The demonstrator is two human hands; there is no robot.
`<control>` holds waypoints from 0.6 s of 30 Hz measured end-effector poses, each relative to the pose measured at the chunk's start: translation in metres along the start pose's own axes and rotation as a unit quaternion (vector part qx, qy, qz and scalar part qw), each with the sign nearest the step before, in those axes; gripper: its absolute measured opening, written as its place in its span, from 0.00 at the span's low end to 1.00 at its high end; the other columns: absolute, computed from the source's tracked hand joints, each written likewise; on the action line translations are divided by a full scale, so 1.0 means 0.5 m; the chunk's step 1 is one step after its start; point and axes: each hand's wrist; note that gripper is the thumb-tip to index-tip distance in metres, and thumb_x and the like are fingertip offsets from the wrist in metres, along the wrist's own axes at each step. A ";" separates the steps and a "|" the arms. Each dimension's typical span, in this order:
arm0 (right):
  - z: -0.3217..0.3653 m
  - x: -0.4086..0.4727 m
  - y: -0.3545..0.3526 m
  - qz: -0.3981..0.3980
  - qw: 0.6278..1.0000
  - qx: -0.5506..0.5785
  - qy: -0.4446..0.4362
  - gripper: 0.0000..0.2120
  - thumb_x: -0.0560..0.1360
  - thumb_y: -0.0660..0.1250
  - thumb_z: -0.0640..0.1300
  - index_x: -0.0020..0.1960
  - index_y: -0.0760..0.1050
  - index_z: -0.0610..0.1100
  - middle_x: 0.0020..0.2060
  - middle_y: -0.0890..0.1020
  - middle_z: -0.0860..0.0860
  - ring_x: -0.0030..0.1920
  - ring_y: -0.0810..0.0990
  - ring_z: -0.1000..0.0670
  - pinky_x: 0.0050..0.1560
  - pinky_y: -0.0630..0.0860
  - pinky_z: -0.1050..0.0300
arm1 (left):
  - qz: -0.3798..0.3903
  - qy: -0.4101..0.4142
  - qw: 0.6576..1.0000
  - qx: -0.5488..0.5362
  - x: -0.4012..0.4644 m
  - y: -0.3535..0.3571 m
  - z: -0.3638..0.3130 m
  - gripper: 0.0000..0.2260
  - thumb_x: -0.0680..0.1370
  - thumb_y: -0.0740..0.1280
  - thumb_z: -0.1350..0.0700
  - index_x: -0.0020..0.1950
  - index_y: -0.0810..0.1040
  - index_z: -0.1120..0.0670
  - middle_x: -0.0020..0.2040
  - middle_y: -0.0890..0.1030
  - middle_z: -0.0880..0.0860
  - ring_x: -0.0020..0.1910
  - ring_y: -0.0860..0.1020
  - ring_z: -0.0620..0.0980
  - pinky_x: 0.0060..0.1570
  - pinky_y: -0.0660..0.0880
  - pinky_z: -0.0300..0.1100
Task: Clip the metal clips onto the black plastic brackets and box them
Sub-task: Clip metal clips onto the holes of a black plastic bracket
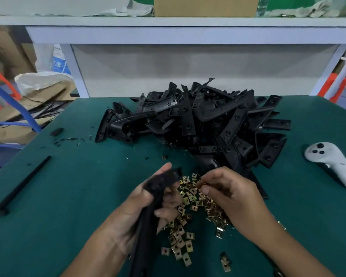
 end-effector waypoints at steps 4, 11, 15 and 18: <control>0.017 0.001 0.000 0.001 0.994 0.106 0.034 0.07 0.72 0.71 0.49 0.49 0.84 0.56 0.44 0.86 0.54 0.40 0.80 0.61 0.42 0.75 0.68 | -0.045 0.015 0.998 0.033 0.009 -0.002 0.016 0.32 0.66 0.80 0.72 0.65 0.77 0.51 0.52 0.73 0.59 0.39 0.73 0.49 0.29 0.76 0.38; 0.035 0.001 -0.004 -0.052 0.968 0.238 0.064 0.06 0.71 0.74 0.51 0.48 0.82 0.53 0.41 0.86 0.47 0.37 0.79 0.56 0.39 0.76 0.65 | -0.124 -0.006 0.968 0.217 0.016 0.019 0.041 0.25 0.77 0.72 0.50 0.68 0.76 0.64 0.64 0.80 0.64 0.60 0.82 0.59 0.59 0.81 0.53; 0.043 0.004 -0.017 -0.089 0.959 0.257 0.075 0.11 0.70 0.74 0.52 0.51 0.85 0.52 0.46 0.87 0.48 0.42 0.83 0.56 0.41 0.78 0.64 | -0.124 -0.010 0.918 0.378 0.012 0.036 0.045 0.14 0.75 0.71 0.45 0.45 0.86 0.55 0.42 0.86 0.56 0.40 0.85 0.51 0.39 0.79 0.36; 0.051 0.002 -0.018 -0.070 0.961 0.255 0.082 0.09 0.71 0.73 0.49 0.52 0.85 0.53 0.49 0.88 0.48 0.49 0.85 0.54 0.48 0.79 0.64 | -0.135 -0.009 0.874 0.467 0.008 0.036 0.054 0.21 0.75 0.71 0.40 0.29 0.71 0.49 0.24 0.67 0.44 0.21 0.64 0.42 0.25 0.63 0.31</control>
Point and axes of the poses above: each hand's wrist, its own x-axis towards the middle knuckle, its own y-axis out of the palm, z = x × y
